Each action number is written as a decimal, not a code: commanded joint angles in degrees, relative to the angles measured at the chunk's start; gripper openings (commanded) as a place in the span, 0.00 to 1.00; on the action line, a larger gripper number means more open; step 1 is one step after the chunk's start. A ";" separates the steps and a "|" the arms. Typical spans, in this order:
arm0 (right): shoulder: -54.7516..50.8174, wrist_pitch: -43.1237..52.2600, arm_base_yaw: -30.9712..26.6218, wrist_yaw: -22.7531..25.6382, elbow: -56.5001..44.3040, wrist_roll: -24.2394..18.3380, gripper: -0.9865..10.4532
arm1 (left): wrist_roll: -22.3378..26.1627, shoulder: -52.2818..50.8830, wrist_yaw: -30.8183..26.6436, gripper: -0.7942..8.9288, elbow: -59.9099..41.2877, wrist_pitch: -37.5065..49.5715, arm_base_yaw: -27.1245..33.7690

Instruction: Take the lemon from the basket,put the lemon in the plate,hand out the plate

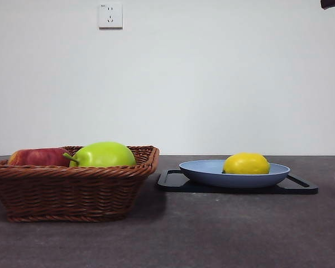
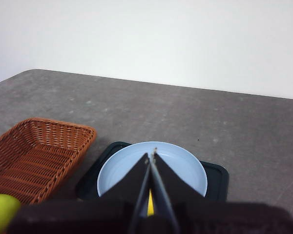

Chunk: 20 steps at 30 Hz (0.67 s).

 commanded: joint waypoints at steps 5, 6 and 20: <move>0.11 0.68 0.37 0.20 0.48 0.35 0.09 | 7.10 -11.54 -0.48 0.09 -4.74 -1.73 8.20; 0.11 0.68 0.37 0.20 0.48 0.35 0.09 | 7.08 -12.52 -0.48 0.09 -5.81 -1.38 9.57; 0.11 0.68 0.37 0.20 0.48 0.35 0.09 | 3.89 -20.55 -0.37 0.09 -25.94 5.42 17.90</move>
